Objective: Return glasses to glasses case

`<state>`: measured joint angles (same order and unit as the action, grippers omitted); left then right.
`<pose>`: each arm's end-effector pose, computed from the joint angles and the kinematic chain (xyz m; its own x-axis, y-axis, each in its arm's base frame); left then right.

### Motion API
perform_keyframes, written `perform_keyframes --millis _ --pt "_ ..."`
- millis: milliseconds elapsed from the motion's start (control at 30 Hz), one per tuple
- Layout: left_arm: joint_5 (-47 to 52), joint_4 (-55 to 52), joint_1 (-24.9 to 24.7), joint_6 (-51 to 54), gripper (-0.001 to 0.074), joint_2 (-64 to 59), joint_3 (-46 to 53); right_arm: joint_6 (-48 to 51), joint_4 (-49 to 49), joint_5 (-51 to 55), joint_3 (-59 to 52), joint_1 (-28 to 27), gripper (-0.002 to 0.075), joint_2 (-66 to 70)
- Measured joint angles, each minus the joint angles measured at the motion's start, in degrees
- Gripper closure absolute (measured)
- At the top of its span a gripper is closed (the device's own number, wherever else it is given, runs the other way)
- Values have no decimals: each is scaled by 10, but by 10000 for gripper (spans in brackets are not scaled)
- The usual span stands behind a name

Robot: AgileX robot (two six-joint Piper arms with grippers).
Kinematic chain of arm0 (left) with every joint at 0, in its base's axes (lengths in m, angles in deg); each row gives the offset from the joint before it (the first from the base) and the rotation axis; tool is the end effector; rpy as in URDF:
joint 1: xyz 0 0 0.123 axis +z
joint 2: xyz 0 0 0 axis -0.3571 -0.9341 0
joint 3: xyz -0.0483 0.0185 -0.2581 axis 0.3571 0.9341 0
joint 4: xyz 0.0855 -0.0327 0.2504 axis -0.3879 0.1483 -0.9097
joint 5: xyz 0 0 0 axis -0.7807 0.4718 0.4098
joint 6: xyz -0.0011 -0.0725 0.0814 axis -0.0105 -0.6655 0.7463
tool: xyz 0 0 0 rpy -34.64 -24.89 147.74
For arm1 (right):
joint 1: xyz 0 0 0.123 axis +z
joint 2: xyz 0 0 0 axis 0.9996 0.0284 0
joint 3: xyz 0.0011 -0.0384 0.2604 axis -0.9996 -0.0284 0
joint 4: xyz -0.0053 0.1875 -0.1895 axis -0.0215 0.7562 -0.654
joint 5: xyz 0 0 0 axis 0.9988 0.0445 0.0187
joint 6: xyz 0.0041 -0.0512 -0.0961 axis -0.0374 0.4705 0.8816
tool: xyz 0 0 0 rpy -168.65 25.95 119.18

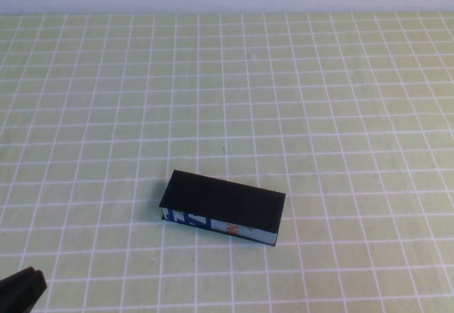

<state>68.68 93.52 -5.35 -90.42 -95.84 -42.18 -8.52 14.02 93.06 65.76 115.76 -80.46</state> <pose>0.0917 -0.0585 0.2437 -0.3736 -0.0628 -0.9255 0.4617 0.8528 -0.2442 0.1022 0.0603 0.2414 -0.0964 -0.1207 -0.9880 -0.5183 0.8535 -0.0537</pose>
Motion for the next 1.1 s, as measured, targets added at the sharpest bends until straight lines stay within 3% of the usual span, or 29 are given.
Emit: perform_keyframes --millis 333,500,633,800,933,1100 --pt "-3 2 0 0 738 0 7 -1 1 0 0 0 743 0" --pt "-74 -36 5 -4 738 1 62 -1 3 0 0 0 743 0" --pt "-159 -74 49 -44 738 31 112 -1 4 0 0 0 743 0" --pt "-180 -85 134 -66 738 64 146 -1 4 0 0 0 743 0" --pt "-163 -91 179 -66 738 89 168 -1 5 0 0 0 743 0" --pt "-86 -94 188 -66 738 92 169 -1 7 2 0 0 743 -1"
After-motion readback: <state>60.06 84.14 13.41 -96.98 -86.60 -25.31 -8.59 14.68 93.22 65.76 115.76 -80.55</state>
